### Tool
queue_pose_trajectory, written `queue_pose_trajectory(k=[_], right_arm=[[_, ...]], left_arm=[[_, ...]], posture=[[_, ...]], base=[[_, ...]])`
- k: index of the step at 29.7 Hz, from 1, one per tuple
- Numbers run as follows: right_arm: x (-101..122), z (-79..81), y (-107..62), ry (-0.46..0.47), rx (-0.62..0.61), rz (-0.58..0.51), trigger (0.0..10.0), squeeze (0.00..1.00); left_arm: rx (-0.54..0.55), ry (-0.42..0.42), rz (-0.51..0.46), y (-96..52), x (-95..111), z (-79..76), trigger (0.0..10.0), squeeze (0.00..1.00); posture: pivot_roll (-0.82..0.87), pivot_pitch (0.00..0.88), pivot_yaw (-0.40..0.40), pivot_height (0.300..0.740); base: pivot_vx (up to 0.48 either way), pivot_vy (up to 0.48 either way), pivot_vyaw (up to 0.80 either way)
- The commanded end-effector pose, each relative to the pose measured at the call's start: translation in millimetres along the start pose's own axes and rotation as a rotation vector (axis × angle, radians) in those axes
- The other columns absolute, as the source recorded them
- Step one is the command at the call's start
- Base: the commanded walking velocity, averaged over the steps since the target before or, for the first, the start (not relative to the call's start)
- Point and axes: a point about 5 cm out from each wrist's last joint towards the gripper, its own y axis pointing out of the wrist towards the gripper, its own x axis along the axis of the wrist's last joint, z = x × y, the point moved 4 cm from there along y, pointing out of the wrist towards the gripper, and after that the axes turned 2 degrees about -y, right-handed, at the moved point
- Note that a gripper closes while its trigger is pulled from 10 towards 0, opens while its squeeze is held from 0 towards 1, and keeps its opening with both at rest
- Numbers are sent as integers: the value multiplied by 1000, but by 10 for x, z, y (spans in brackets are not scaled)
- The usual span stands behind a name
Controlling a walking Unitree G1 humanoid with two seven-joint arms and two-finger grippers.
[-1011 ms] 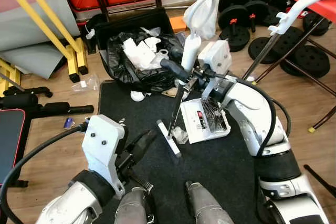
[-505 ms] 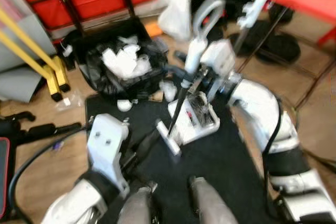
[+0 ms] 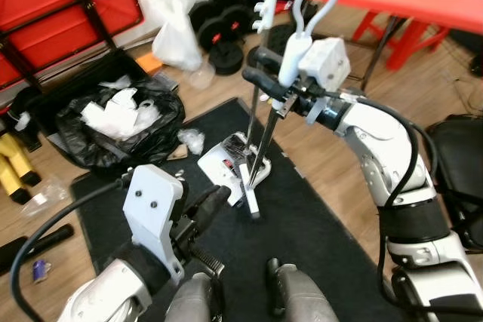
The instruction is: Sweep floor
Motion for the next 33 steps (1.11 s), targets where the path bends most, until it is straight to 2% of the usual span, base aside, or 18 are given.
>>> queue_pose_trajectory(k=[1,5,10,23,33], right_arm=[[117,14,24,-76,9,-40,10000,0],[186,29,66,-122,25,-65,10000,0],[244,40,96,-121,34,-92,10000,0],[448,99,216,2,8,-248,10000,0],[472,130,245,9,19,-264,10000,0]], left_arm=[[-18,-7,19,-14,-45,-20,10000,0],[-19,-8,17,-7,-45,-25,10000,0],[-19,-8,15,-2,-43,-28,10000,0],[-20,-5,10,8,-37,-27,10000,0],[-21,-6,12,5,-38,-29,10000,0]], posture=[[-56,275,14,740],[-58,274,11,740],[-61,273,8,740],[-58,272,9,740],[-58,274,9,740]], base=[[0,0,0],[0,0,0],[0,0,0],[0,0,0],[0,0,0]])
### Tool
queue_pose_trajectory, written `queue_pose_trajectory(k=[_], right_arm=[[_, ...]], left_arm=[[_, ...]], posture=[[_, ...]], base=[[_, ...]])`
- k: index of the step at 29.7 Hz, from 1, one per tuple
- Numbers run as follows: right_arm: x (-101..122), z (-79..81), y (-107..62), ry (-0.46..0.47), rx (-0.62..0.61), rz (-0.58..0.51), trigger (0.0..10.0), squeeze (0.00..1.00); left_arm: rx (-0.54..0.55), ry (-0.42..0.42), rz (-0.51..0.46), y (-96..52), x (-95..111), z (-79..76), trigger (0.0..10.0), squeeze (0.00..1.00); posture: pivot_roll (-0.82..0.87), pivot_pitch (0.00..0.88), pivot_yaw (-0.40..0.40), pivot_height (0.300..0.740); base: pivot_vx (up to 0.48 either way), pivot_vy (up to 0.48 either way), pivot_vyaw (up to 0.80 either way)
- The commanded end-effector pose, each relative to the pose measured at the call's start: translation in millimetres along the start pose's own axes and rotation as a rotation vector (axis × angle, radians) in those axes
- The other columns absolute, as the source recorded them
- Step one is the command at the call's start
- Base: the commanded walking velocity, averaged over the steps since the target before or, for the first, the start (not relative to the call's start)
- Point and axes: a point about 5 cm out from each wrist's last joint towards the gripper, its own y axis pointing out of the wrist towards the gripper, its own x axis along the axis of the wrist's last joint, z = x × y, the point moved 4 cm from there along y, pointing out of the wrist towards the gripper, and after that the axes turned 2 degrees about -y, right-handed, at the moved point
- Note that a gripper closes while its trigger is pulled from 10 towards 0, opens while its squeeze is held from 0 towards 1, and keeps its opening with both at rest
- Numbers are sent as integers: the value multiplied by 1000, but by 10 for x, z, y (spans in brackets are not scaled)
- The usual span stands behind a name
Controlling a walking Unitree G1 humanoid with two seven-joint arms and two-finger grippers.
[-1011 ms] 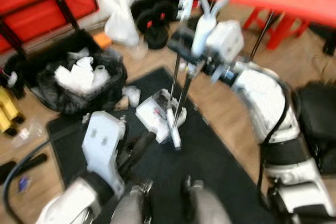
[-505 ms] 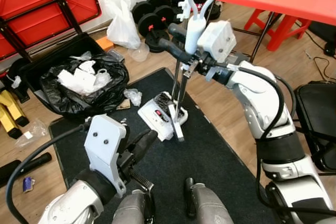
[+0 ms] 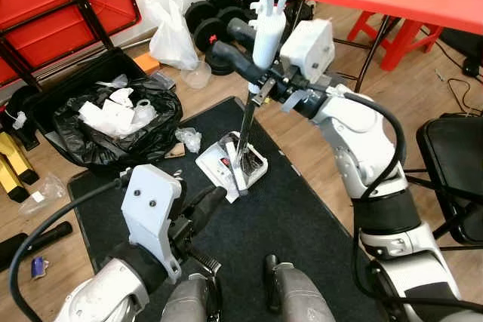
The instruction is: Sweep floor
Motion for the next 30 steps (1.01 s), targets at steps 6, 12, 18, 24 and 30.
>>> queue_pose_trajectory(k=[6,12,18,24,30], right_arm=[[266,39,80,60,26,-125,10000,0],[318,159,104,166,91,-135,10000,0],[248,330,99,223,137,-105,10000,0],[-29,582,41,229,174,3,10000,0],[-487,550,-68,52,161,153,10000,0]], left_arm=[[-21,-9,10,-3,-34,-26,10000,0],[-21,-10,11,3,-46,-21,10000,0],[-23,-12,16,14,-70,-10,10000,0],[-21,-12,20,26,-98,12,10000,0],[-16,-9,16,28,-95,22,10000,0]], posture=[[-57,267,8,740],[-58,257,7,740],[-55,237,7,740],[-50,220,6,740],[-50,218,10,740]], base=[[0,0,0],[0,0,0],[0,0,0],[0,0,0],[0,0,0]])
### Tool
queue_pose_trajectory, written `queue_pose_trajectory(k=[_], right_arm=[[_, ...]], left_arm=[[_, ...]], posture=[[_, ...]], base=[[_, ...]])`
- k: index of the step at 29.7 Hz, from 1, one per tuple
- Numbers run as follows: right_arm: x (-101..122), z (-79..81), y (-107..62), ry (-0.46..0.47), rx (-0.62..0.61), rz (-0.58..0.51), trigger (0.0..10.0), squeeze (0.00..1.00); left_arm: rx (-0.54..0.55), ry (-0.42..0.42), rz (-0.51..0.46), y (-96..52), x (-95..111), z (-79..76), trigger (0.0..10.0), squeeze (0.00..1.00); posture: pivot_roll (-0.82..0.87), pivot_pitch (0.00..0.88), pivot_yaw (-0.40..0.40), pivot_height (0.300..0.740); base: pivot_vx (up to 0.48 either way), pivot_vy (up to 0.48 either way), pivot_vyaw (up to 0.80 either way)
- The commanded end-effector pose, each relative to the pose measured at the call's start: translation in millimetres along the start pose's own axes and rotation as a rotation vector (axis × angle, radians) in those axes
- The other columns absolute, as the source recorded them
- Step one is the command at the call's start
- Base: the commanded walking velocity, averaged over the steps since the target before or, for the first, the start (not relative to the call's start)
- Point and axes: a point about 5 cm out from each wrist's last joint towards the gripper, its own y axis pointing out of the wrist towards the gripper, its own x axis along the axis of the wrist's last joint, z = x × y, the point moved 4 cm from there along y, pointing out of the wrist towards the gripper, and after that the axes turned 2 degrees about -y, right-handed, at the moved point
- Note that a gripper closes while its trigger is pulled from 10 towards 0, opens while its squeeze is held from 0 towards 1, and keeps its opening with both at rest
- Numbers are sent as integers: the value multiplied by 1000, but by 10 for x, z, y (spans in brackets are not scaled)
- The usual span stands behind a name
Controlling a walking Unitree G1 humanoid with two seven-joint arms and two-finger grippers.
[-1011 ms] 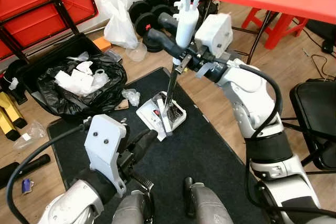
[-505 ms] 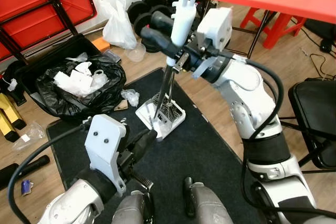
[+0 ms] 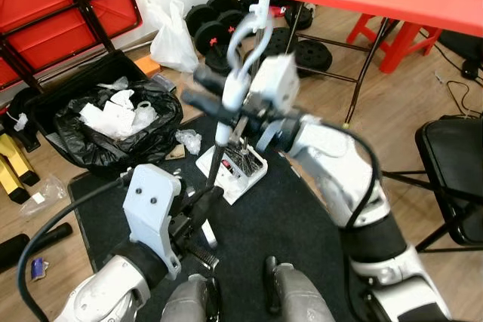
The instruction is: Sweep floor
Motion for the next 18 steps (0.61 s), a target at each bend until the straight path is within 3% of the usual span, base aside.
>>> queue_pose_trajectory(k=[1,4,8,10,18], right_arm=[[-46,-34,2,-121,-4,13,10000,0],[-123,-151,21,-131,-64,28,10000,0],[-169,-157,17,-159,-70,50,10000,0],[-216,-233,-32,-200,-100,86,10000,0],[-162,-374,-69,-278,-129,78,10000,0]], left_arm=[[-37,-5,11,-14,-30,-44,10000,0],[-37,-5,11,-26,-26,-55,10000,0],[-38,-6,12,-34,-23,-59,10000,0],[-37,-8,12,-43,-21,-62,10000,0],[-35,-7,11,-40,-23,-50,10000,0]], posture=[[-50,218,10,740],[-38,224,10,740],[-35,230,12,740],[-30,237,13,740],[-34,237,13,740]], base=[[0,0,0],[0,0,0],[0,0,0],[0,0,0],[0,0,0]])
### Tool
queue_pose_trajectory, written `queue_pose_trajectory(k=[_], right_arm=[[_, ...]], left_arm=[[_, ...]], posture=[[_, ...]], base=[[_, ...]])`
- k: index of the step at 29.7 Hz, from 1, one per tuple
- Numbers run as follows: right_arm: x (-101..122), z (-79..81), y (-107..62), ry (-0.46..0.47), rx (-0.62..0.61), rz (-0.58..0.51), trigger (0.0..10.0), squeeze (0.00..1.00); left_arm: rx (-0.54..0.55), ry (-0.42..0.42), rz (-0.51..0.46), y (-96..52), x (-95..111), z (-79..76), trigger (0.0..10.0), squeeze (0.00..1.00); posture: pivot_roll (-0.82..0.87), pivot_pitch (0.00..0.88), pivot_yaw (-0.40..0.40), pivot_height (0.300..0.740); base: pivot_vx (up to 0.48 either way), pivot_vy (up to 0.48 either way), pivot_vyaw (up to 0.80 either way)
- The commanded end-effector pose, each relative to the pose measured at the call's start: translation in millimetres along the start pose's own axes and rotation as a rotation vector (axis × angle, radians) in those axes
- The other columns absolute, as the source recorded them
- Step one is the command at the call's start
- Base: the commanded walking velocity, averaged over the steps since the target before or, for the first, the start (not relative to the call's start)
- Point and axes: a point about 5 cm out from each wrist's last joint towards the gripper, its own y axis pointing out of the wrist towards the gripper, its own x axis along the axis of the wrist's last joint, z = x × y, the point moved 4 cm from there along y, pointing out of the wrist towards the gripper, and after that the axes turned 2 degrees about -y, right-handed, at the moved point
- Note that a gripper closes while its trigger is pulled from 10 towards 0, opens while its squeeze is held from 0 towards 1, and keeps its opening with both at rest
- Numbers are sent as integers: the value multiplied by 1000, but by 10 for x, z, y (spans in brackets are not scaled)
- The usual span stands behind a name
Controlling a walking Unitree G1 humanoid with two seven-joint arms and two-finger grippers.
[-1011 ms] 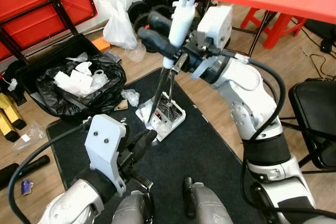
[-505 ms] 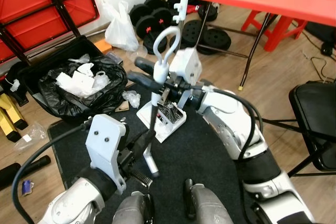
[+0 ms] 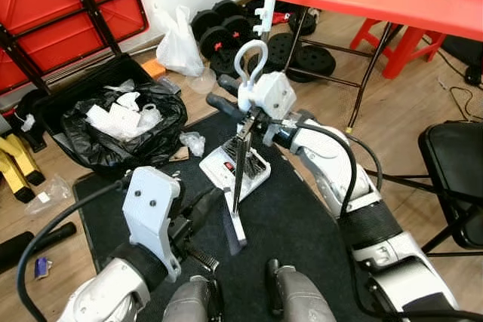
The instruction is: Sweep floor
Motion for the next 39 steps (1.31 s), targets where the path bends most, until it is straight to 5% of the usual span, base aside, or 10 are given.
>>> queue_pose_trajectory(k=[1,22,29,30,33,39], right_arm=[[139,-93,-11,-155,4,-28,10000,0],[444,-154,60,-173,-8,-127,10000,0],[475,54,74,-43,72,-156,10000,0],[498,190,49,36,158,-169,10000,0],[529,269,10,83,222,-179,10000,0],[499,357,-95,92,316,-154,10000,0]], left_arm=[[-36,0,4,-18,-8,-41,10000,0],[-37,-1,1,-9,-7,-40,10000,0],[-38,0,2,-4,-15,-31,10000,0],[-37,0,4,2,-26,-22,10000,0],[-36,1,6,13,-41,-8,10000,0],[-31,3,12,47,-89,31,10000,0]], posture=[[-35,236,13,740],[-43,234,12,740],[-45,227,16,740],[-45,217,16,740],[-43,205,16,740],[-43,173,12,740]], base=[[0,0,0],[0,0,0],[0,0,0],[0,0,800],[0,0,800],[0,0,800]])
